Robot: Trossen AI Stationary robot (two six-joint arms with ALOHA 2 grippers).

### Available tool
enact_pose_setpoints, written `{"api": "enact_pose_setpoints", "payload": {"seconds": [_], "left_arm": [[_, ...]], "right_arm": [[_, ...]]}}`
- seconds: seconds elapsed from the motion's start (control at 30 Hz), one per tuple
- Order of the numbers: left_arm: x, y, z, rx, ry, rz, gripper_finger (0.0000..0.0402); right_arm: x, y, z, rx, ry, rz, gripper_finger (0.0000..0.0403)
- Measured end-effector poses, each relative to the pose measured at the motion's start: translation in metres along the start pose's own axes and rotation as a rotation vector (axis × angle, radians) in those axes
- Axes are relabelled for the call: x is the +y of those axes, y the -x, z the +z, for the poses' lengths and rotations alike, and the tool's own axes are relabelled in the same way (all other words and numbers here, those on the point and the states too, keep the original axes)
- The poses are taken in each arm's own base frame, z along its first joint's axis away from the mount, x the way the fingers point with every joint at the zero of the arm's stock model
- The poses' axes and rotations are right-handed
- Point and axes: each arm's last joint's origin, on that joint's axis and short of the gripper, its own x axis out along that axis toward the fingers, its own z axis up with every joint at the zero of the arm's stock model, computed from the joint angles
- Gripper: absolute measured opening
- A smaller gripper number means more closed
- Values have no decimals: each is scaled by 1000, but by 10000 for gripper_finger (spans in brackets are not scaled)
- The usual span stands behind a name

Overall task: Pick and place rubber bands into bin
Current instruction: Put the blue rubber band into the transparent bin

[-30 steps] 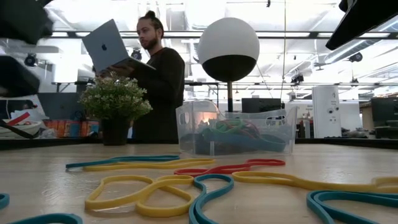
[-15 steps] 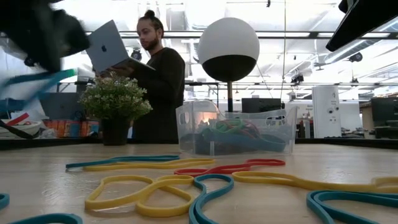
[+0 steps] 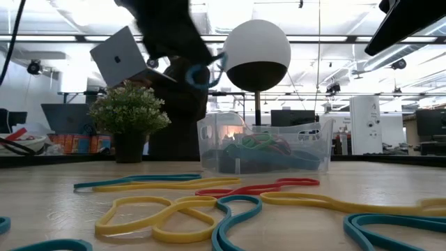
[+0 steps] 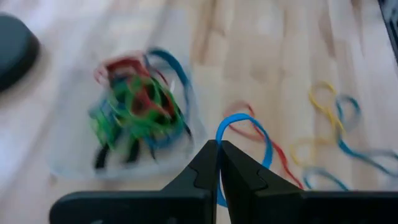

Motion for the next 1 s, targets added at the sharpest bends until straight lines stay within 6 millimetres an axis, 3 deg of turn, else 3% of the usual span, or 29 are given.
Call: {"api": "enact_pose_setpoints", "payload": {"seconds": [0.17,0.37,0.57,0.8,1.0], "left_arm": [[26,-12,18,-77,44,47,0],[48,-34,20,-75,96,111,0],[59,-50,17,-38,147,136,0],[64,-54,17,-14,154,100,1],[64,-54,17,-4,117,73,38]], "right_arm": [[1,0,1,-4,-7,6,68],[1,0,1,-6,-13,9,68],[1,0,1,-7,-18,12,68],[2,0,1,-8,-21,13,68],[1,0,1,-8,-19,12,68]]}}
